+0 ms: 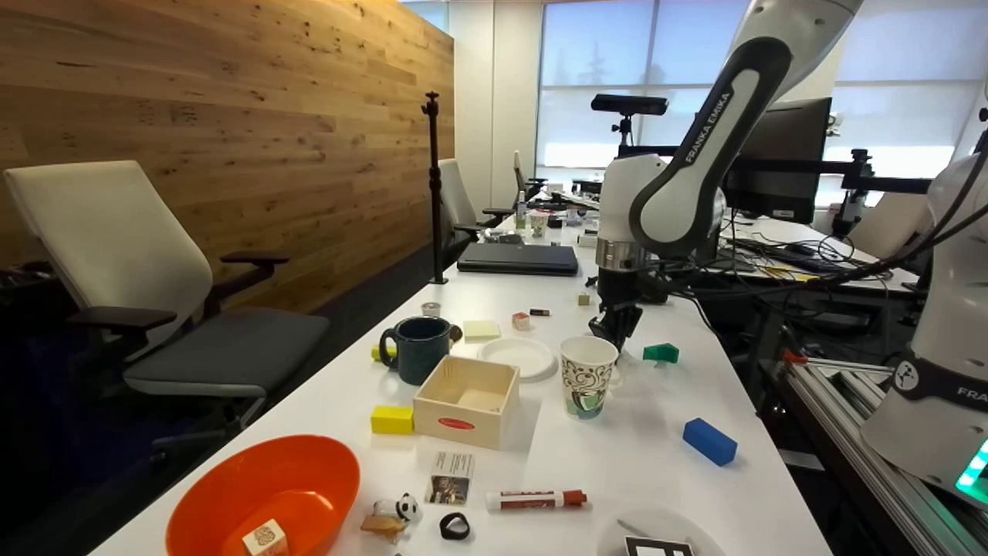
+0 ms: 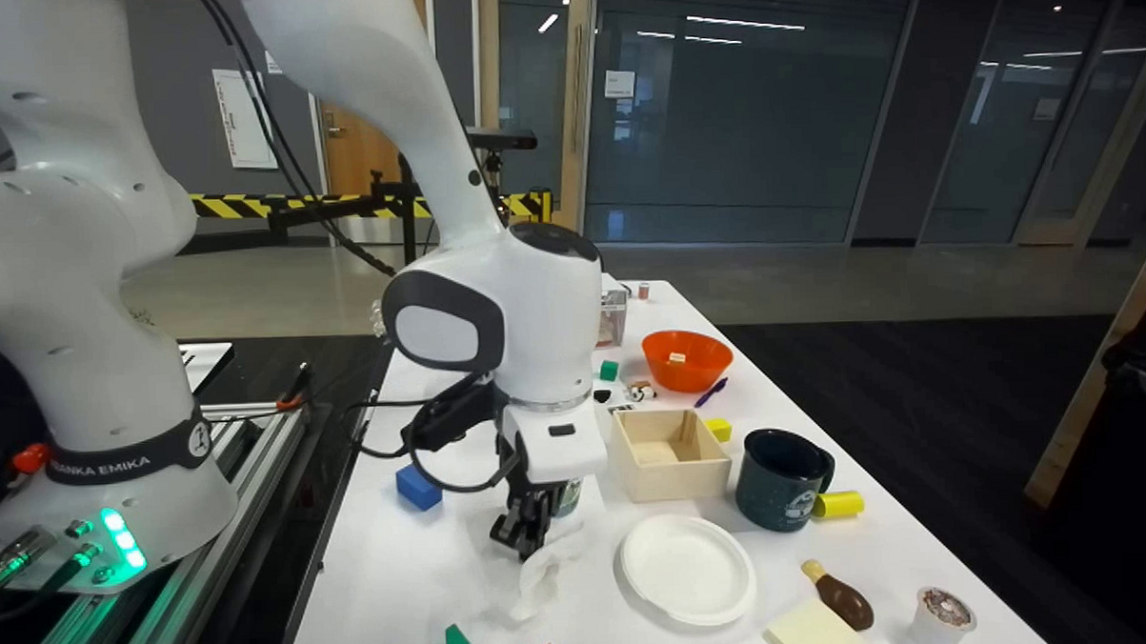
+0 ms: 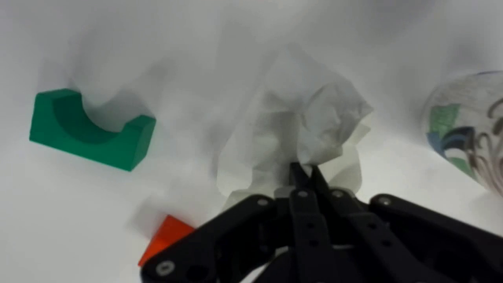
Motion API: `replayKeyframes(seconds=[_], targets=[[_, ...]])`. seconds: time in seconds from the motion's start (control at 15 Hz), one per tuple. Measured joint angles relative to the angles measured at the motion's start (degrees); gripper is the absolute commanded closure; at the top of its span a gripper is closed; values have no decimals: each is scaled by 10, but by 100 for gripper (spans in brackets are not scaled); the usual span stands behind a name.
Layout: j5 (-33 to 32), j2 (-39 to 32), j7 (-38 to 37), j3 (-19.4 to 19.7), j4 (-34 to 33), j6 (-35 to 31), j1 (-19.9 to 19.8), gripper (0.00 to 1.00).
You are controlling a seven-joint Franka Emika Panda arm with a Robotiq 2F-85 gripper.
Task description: Wipe the brown and yellow object with the serviette
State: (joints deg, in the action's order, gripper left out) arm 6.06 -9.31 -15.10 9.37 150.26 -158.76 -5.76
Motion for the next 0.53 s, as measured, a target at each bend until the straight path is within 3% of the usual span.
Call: replayKeyframes(seconds=[0.27, 0.53], targets=[[-32, 52, -18, 3, -39, 25, 10, 99], [-32, 61, -18, -1, -96, 27, 9, 99]])
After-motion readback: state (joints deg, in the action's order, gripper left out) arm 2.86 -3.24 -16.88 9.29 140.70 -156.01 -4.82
